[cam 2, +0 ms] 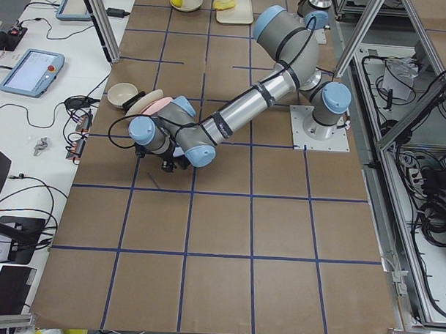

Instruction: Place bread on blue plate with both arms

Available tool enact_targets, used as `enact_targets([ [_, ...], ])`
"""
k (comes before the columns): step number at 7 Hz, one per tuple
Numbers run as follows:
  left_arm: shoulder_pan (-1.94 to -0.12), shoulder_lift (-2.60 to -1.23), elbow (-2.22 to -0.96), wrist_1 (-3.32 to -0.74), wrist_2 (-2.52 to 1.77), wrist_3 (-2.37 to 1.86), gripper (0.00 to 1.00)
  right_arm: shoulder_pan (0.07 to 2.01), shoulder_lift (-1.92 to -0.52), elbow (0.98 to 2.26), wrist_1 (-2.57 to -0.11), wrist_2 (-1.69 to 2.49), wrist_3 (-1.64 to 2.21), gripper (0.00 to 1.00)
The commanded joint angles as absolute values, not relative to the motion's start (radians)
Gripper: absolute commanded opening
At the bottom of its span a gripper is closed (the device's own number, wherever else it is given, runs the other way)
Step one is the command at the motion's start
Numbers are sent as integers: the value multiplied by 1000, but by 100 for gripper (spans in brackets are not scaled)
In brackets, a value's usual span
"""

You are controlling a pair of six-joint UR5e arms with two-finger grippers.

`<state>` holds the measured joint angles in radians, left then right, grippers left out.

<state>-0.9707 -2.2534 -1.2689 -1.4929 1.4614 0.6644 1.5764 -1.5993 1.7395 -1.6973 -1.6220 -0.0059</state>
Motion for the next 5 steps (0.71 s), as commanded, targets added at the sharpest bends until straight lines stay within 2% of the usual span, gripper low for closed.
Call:
enact_targets([
  [1, -973, -2258, -1269, -1493, 1468, 676, 31, 1452, -1604, 1894, -1908, -1623, -282, 99],
  [2, -973, -2260, -1267, -1493, 1470, 676, 19, 1363, -1606, 1940, -1934, -1606, -360, 99],
  [3, -974, -2258, -1256, -1493, 1467, 676, 16, 1288, -1597, 1960, -1962, -1561, -450, 99],
  [5, -998, -2257, -1191, -1503, 1468, 673, 15, 1185, -1536, 2003, -2024, -1513, -681, 99],
])
